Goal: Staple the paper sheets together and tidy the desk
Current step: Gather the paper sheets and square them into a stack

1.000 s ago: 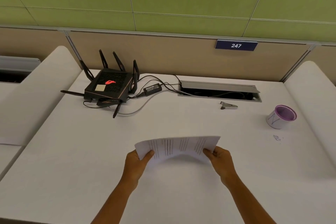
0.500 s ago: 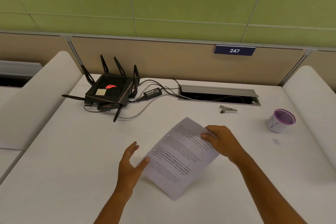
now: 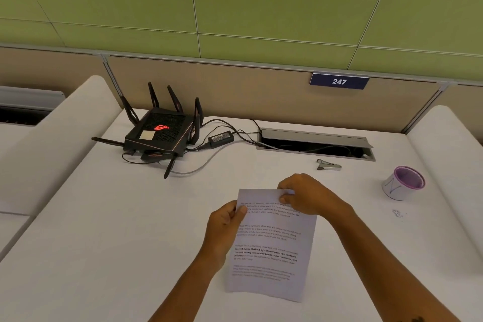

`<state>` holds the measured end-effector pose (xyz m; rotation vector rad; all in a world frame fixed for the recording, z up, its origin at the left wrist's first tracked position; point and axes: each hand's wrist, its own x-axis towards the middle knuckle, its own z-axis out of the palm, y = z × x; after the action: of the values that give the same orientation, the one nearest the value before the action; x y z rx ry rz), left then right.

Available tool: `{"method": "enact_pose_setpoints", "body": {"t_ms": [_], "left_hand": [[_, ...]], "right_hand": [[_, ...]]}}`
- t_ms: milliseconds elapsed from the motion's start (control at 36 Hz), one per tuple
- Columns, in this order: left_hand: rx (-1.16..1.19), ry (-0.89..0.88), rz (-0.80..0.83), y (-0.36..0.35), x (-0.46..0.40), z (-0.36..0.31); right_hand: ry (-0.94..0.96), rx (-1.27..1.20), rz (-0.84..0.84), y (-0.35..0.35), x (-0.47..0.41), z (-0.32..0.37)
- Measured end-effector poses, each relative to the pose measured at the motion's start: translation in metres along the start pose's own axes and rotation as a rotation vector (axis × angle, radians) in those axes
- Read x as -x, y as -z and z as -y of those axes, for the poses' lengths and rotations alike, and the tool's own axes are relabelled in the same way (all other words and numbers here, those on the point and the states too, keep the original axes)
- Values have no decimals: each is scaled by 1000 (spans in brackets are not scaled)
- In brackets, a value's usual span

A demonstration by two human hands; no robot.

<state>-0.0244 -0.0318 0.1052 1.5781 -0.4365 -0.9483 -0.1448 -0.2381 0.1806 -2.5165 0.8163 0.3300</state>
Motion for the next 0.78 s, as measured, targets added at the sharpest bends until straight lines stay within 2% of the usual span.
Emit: {"method": "enact_pose_setpoints", "body": {"t_ms": [583, 694, 778], "left_hand": [[30, 119, -76, -26, -23, 19], [45, 118, -131, -31, -30, 23], [47, 127, -169, -34, -36, 27]], "right_hand": [[-48, -80, 58, -19, -28, -40], [-44, -200, 45, -24, -41, -60], [-129, -438, -74, -25, -49, -78]]}}
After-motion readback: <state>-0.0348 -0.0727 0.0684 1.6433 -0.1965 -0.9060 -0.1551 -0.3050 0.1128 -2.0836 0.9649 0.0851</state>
